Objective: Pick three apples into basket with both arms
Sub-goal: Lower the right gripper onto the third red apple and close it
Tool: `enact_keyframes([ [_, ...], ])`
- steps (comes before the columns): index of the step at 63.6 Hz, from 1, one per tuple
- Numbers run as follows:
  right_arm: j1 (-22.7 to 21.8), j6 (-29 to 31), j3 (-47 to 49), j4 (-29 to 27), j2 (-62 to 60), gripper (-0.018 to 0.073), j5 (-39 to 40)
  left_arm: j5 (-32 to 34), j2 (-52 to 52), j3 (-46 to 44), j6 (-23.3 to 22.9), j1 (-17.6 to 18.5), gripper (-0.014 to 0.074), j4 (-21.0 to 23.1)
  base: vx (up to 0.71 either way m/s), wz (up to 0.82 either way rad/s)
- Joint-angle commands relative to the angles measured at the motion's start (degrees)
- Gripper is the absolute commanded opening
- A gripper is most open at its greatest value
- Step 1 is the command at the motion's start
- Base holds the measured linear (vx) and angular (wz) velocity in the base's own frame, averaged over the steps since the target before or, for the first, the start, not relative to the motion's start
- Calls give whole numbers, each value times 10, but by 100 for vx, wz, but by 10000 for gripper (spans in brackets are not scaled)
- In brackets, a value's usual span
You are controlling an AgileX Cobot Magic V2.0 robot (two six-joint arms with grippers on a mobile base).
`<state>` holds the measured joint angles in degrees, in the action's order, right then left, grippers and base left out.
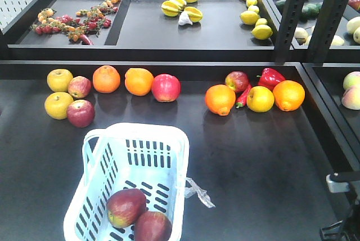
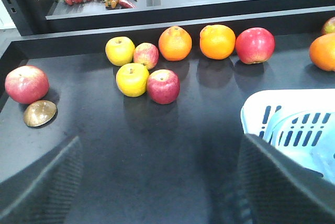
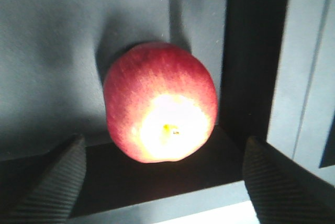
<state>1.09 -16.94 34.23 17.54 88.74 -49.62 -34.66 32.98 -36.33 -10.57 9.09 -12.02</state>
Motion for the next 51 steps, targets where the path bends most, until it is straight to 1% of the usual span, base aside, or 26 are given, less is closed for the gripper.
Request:
enact_keyframes([
  [1, -5, 3, 12, 24, 5, 582, 0, 35, 2, -14, -5, 1, 587, -5, 0, 0],
  [12, -5, 3, 12, 50, 33, 587, 17, 35, 2, -14, -5, 1, 587, -5, 0, 0],
  [24, -5, 12, 12, 49, 53, 610, 30, 35, 2, -14, -5, 1, 587, -5, 0, 0],
  [38, -5, 29, 12, 51, 67, 610, 48, 35, 2, -14, -5, 1, 587, -5, 0, 0],
  [51, -5, 29, 12, 57, 88, 610, 51, 35, 2, -14, -5, 1, 587, -5, 0, 0],
])
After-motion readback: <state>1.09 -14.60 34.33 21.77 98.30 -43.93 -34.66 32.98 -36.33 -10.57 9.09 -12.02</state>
